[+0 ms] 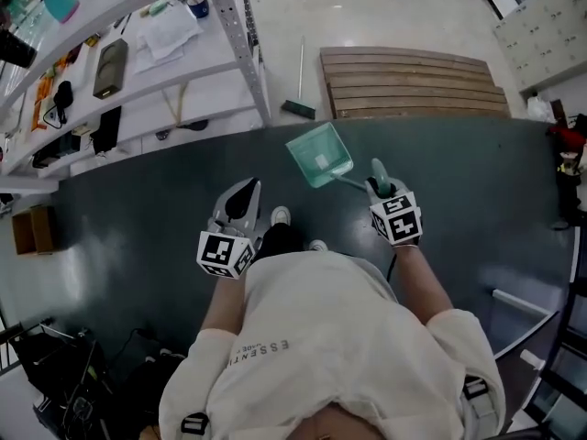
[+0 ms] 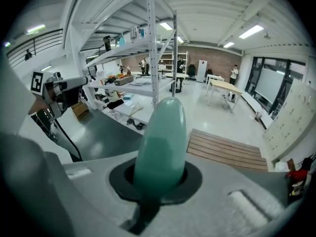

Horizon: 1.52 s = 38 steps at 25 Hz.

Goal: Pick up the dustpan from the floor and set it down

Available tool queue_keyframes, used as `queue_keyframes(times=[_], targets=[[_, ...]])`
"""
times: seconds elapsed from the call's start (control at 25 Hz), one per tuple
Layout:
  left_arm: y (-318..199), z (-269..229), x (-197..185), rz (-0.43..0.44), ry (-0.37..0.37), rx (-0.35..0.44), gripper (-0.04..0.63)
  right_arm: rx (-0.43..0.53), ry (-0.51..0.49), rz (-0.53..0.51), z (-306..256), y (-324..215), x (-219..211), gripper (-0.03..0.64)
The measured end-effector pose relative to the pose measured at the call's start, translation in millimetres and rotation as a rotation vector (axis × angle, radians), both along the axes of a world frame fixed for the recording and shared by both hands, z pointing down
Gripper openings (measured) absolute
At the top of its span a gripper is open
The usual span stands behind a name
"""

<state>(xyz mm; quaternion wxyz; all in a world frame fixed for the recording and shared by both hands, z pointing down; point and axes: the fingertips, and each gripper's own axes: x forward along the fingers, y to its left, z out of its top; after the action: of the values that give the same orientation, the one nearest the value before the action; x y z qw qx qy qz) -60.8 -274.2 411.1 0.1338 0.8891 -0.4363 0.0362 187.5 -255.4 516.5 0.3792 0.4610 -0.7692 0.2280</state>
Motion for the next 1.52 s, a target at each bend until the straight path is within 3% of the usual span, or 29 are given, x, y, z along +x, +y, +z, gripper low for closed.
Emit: queue_keyframes(times=[0.44,0.72,1.24,1.52], targets=[[38.4,4.5,20.6,0.001,0.011,-0.015,0.014,-0.065,-0.018,-0.038,12.3,48.1,7.8,0.003],[31.9,22.0,15.3,0.007,0.016,-0.066,0.014,-0.098,-0.023,-0.011,24.2,42.9,2.2,0.003],[-53.6,43.8,-36.0,-0.039,0.023,-0.099,0.014,-0.149,0.032,-0.024,63.2,-36.1,-39.0,0.005],[-112.8,71.6,-68.1,-0.057,0.047,-0.141,0.014,-0.185,0.012,0.075,107.5,-111.8,-68.8,0.006]])
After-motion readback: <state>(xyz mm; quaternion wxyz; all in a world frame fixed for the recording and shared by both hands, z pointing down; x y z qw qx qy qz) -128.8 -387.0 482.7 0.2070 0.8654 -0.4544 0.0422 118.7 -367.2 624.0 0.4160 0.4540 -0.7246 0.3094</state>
